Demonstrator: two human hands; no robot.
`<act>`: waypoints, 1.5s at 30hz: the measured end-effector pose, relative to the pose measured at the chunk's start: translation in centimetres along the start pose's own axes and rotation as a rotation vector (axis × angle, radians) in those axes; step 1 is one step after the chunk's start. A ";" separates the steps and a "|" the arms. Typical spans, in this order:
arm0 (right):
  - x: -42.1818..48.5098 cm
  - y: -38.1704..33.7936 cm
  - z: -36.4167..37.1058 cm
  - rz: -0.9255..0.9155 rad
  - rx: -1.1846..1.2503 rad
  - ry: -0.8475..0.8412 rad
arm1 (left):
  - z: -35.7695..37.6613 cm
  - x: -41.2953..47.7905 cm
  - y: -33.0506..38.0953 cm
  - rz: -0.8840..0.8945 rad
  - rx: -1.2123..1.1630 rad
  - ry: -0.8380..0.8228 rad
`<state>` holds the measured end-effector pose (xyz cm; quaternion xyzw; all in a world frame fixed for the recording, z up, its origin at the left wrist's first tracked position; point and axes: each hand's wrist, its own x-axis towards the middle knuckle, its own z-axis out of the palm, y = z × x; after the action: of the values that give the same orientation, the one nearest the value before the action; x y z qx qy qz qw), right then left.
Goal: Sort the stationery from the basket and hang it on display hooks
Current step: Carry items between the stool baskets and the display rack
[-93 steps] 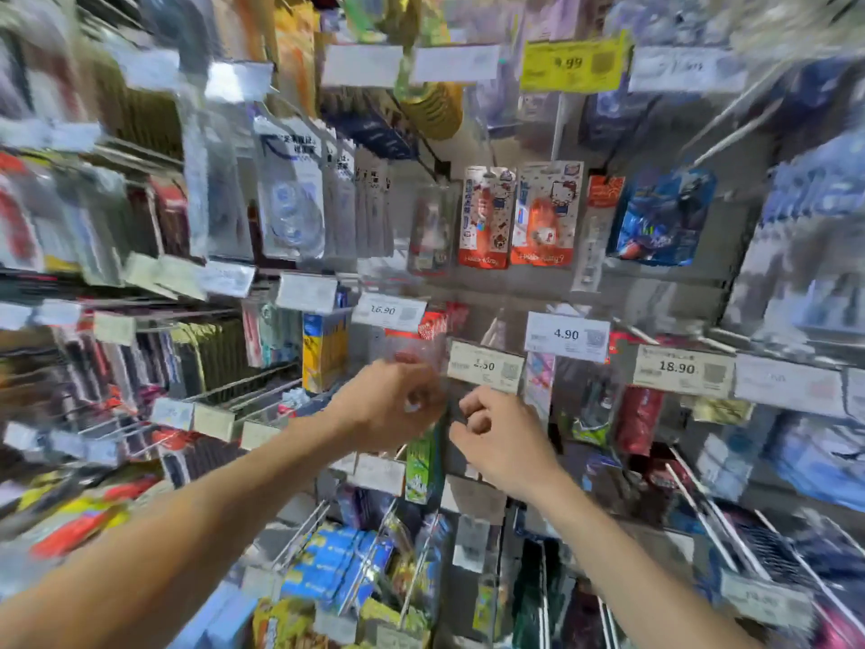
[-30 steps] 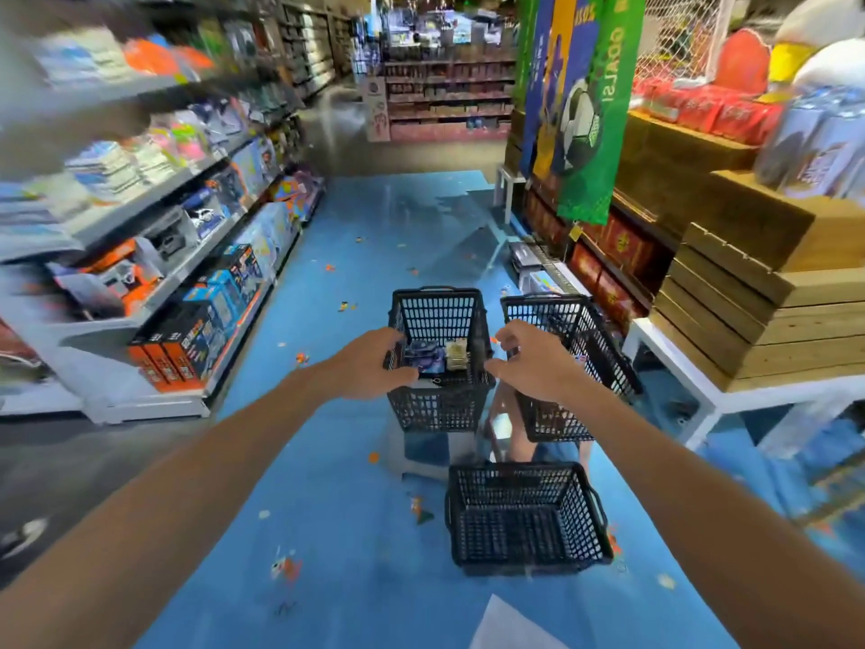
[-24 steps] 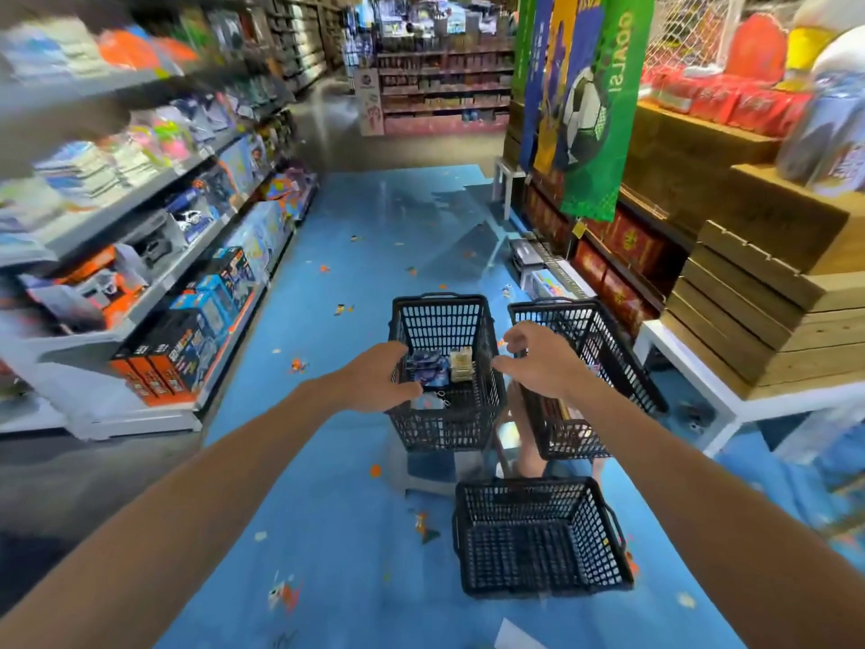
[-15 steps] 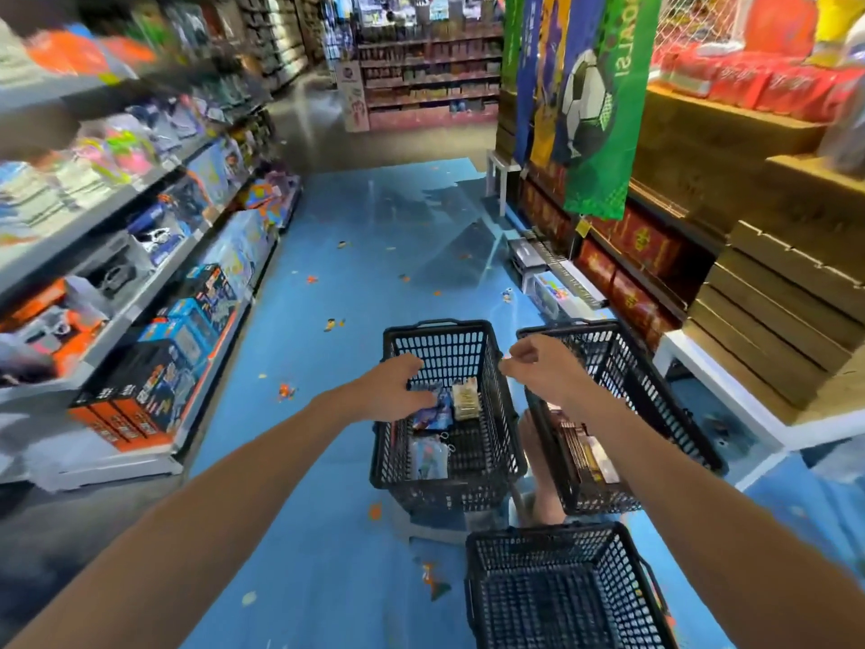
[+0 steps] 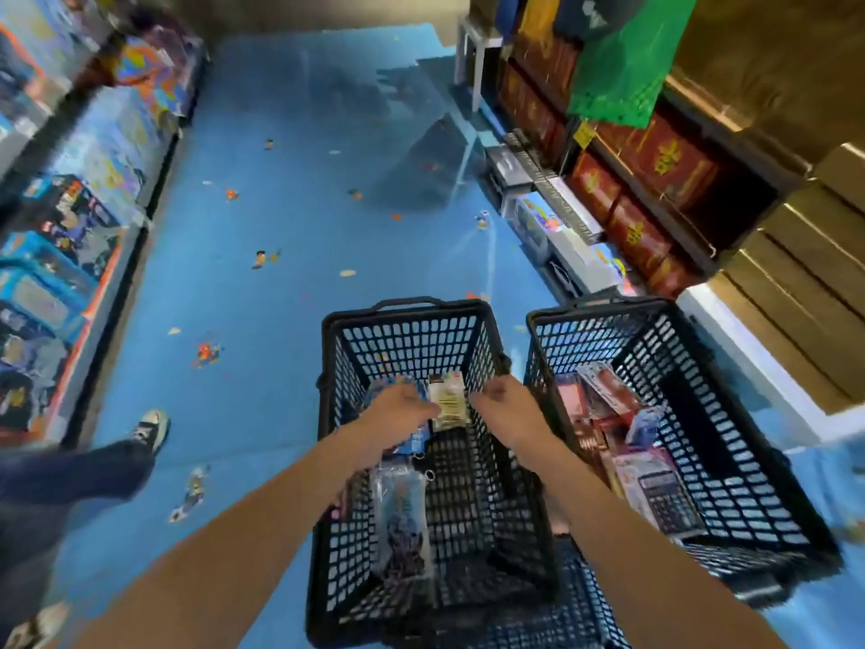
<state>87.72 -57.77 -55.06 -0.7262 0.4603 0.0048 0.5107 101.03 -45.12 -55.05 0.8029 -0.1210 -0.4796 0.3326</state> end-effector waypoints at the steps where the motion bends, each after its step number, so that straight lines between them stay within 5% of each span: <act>1: 2.3 0.8 1.2 0.033 0.008 0.008 | 0.7 3.1 -0.9 -0.033 -0.022 -0.025; 16: 19.2 9.4 12.7 0.342 0.137 0.020 | 8.6 22.4 -7.8 -0.345 -0.426 -0.018; 28: 20.8 10.3 13.1 0.425 0.324 -0.030 | 10.8 23.8 -7.0 -0.357 -0.448 0.026; 36: 19.2 11.1 14.4 0.415 0.451 0.084 | 10.6 22.1 -6.9 -0.350 -0.506 0.093; 45: 14.1 9.6 13.1 0.407 0.476 0.095 | 9.6 17.3 -6.5 -0.347 -0.617 -0.009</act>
<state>95.46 -57.84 -75.16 -0.4787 0.6076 -0.0351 0.6328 100.89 -53.13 -74.28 0.6711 0.1664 -0.5467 0.4724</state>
